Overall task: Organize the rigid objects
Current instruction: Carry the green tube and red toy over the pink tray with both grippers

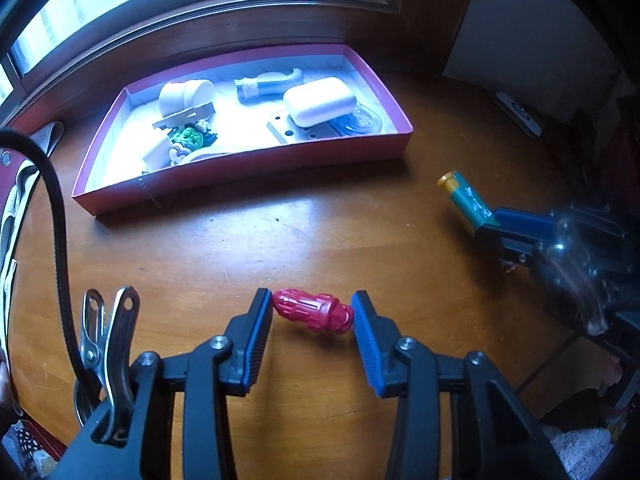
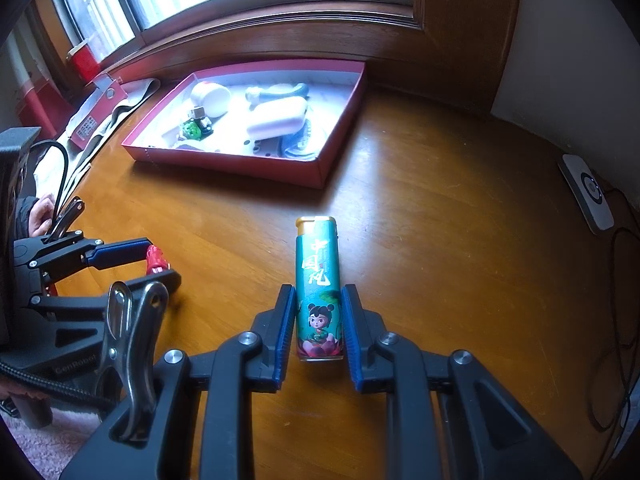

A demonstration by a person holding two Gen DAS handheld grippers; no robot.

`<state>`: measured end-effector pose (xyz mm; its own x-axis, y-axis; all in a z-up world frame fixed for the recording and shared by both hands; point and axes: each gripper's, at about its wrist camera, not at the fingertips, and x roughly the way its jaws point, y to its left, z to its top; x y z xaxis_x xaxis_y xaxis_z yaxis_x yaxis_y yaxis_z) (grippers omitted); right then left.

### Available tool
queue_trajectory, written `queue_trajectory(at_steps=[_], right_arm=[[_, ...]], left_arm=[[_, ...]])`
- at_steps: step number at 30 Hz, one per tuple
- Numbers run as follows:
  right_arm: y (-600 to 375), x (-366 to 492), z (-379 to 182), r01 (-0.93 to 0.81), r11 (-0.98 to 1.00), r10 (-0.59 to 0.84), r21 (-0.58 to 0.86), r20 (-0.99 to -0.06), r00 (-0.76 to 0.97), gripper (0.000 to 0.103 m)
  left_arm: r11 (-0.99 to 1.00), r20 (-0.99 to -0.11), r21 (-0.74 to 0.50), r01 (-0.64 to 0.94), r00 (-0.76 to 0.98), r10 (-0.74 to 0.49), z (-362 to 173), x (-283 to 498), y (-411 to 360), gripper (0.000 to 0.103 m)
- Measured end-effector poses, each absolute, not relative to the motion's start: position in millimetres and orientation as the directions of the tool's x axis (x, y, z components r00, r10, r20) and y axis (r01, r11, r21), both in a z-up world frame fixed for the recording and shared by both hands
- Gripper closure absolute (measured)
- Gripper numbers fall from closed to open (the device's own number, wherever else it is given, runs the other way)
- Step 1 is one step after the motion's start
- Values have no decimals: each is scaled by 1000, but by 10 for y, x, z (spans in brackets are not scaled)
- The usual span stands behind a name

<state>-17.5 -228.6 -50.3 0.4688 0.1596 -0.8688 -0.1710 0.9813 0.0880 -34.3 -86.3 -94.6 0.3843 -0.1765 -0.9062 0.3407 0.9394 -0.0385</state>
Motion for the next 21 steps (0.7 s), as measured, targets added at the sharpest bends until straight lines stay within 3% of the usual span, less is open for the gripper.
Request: queue_trajectory(at_steps=[21], right_arm=[[-2015, -22, -353, -224, 969, 200, 102, -856, 476, 79]], left_arm=[[980, -887, -69, 189, 437, -147, -717, -41, -415, 60]])
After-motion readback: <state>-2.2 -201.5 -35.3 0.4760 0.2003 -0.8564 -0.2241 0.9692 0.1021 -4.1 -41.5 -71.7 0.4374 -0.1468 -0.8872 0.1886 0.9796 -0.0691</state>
